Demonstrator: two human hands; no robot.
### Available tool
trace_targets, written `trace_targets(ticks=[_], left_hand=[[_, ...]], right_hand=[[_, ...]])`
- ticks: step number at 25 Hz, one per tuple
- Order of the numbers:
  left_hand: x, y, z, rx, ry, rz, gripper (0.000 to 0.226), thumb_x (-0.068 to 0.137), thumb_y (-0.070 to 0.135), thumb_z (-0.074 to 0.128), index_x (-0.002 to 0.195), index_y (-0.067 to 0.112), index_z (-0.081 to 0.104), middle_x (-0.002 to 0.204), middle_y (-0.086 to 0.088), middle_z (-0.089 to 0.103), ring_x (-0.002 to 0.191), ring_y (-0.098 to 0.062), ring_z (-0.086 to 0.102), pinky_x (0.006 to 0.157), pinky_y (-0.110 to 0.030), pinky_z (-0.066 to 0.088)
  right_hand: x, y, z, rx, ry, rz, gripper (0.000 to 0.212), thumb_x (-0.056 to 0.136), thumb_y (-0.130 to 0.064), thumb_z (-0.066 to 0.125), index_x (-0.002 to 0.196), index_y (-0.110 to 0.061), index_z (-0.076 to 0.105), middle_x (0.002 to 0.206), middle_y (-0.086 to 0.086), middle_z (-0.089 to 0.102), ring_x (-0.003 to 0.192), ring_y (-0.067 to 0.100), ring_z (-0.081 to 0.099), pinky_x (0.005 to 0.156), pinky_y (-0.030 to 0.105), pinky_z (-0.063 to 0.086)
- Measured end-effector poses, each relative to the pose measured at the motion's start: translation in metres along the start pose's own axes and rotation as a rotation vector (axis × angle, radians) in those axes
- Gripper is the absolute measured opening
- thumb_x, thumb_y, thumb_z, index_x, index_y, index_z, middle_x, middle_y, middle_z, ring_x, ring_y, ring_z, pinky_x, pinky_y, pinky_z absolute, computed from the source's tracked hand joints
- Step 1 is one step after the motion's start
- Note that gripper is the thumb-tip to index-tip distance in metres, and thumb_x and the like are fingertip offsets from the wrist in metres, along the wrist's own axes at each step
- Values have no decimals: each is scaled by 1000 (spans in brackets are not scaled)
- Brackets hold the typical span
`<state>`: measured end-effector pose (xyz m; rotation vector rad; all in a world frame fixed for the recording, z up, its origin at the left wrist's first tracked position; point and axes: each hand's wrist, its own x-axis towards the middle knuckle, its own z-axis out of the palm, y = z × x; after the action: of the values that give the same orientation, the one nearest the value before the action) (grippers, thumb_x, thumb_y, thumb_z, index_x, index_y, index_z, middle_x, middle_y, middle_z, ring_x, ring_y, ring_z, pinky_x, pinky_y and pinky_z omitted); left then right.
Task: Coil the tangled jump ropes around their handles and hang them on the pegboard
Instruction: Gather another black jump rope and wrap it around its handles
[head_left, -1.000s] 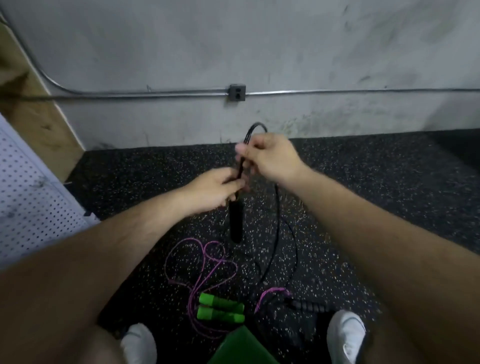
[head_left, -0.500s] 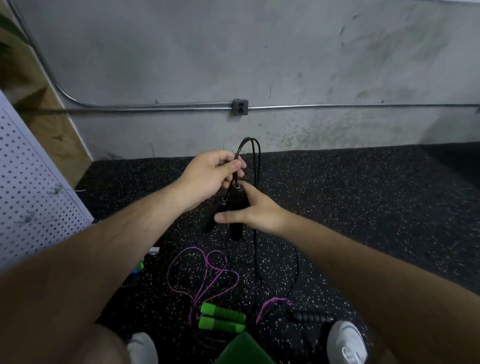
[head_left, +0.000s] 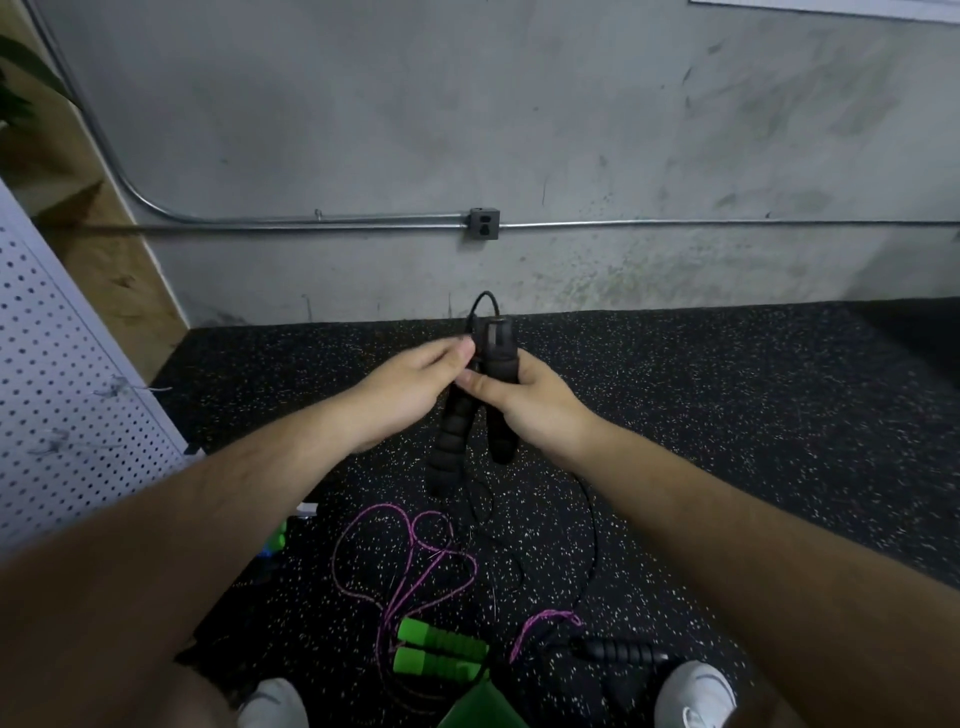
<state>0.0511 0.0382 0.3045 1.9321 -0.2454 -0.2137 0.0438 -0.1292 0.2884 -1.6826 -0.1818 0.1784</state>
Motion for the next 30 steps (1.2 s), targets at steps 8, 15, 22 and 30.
trace_targets(ticks=[8,15,22,30], left_hand=[[1,-13,10,-68,25,-2,38,93,12,69,129,20,57,109,-1,75,103,-14,71,102,-39,53],[4,-10,24,-59,145,-61,42,78,24,86,108,21,57,97,-3,68,92,-18,70,86,-43,60],[6,-12,25,84,220,11,97,67,23,94,143,21,33,107,4,68,96,-17,71,89,-36,57],[0,-11,28,7,220,-36,83,54,32,98,116,21,45,108,-1,68,100,-15,68,91,-39,57]], right_hand=[[8,-3,-8,0,92,72,43,95,-46,63,124,-16,55,118,2,69,110,17,65,95,31,51],[4,2,-8,-203,145,107,43,105,-50,39,131,-21,56,120,-2,65,112,15,60,98,34,49],[3,3,-10,-230,224,-20,27,97,-27,64,120,-20,51,108,-9,63,102,5,60,87,24,47],[-2,-11,-25,-156,-113,85,56,73,-16,51,124,-34,64,114,2,70,105,21,63,88,37,51]])
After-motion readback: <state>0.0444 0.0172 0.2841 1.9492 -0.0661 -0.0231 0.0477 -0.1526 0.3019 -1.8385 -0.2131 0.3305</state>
